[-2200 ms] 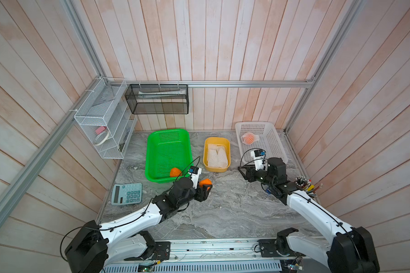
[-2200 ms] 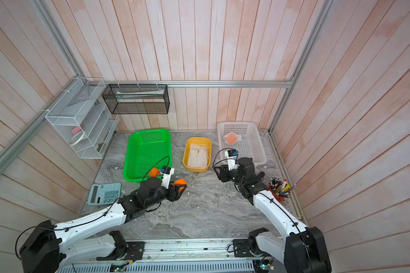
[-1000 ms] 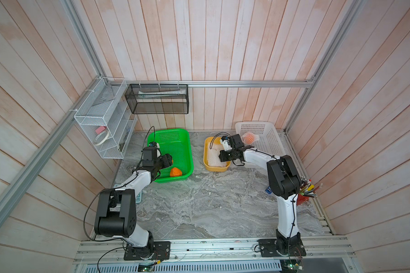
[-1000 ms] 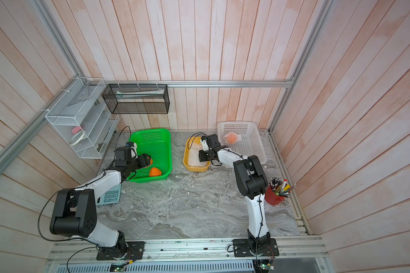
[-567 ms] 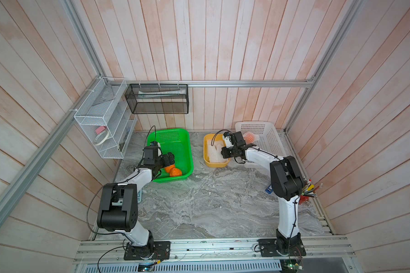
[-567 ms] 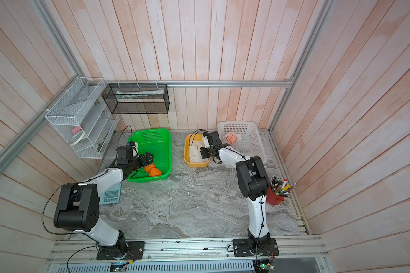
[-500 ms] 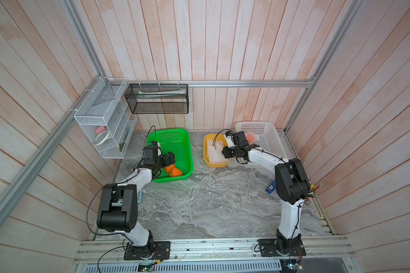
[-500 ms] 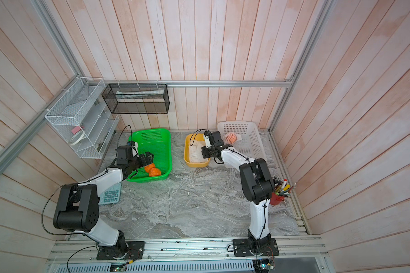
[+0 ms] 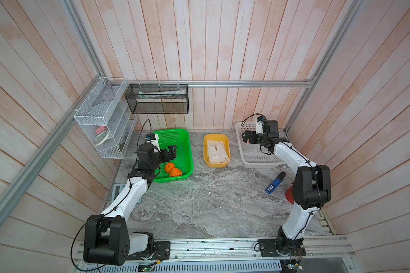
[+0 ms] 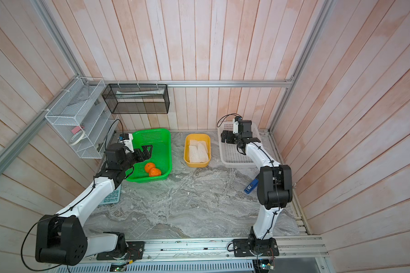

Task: Remove foam nets from oranges
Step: Pick up the orange from the basket.

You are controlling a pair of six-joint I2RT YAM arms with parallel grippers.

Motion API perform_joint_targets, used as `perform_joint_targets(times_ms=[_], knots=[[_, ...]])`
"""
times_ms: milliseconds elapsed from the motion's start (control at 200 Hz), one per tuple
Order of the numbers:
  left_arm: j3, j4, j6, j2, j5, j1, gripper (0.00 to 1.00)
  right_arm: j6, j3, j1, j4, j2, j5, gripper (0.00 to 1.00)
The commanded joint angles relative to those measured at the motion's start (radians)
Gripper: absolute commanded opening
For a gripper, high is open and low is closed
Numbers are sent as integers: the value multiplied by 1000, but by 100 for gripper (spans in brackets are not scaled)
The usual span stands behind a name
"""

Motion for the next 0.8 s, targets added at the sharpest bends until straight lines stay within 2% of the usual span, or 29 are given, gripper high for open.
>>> perform_joint_targets(times_ms=[0, 300, 570, 795], knots=[[-21, 6, 48, -67, -35, -51, 100, 92, 50, -55, -11, 59, -102, 98], [-77, -50, 58, -184, -53, -124, 100, 160, 258, -91, -81, 250, -126, 98], [-138, -73, 43, -279, -42, -153, 100, 201, 448, -102, -141, 419, -132, 98], [-173, -104, 37, -337, -51, -183, 100, 188, 605, -101, -235, 536, -98, 98]])
